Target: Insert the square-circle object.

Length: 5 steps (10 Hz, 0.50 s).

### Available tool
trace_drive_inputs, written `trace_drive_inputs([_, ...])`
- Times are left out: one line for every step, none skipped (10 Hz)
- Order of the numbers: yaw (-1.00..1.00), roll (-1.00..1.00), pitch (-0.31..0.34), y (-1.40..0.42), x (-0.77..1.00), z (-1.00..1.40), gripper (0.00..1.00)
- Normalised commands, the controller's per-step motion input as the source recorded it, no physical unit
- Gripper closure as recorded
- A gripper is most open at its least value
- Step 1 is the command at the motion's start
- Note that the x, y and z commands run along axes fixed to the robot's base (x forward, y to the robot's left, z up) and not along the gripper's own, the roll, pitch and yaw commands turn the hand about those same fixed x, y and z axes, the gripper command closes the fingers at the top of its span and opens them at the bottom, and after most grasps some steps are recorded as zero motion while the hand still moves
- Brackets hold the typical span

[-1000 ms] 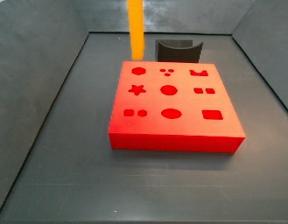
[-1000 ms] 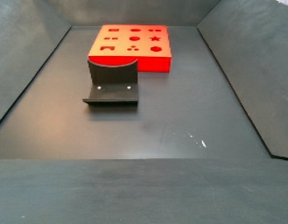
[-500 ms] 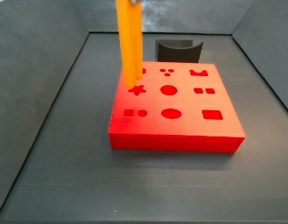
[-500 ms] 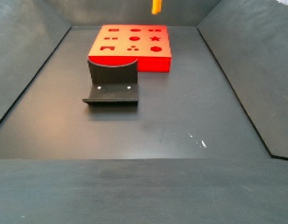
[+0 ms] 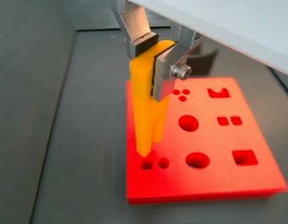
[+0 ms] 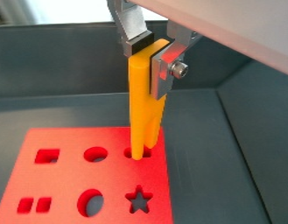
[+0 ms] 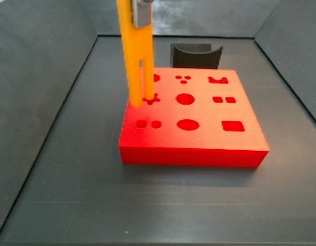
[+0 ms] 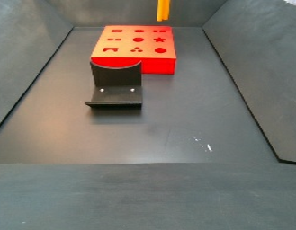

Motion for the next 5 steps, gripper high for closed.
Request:
trace_drive_inputs([-0.92,-0.15,-0.097,0.00,0.15,-0.36,1.00])
trace_drive_inputs([-0.87,-0.18,-0.163,0.00,0.11,-0.42,1.00])
trace_drive_inputs([-0.92,-0.15,-0.164,0.00,0.03,-0.41,1.00])
trace_drive_inputs([-0.94,-0.11,0.000,0.00,0.11,-0.23,1.00])
trace_drive_inputs([-1.00,0.00,0.070,0.00,0.00,0.00,1.00])
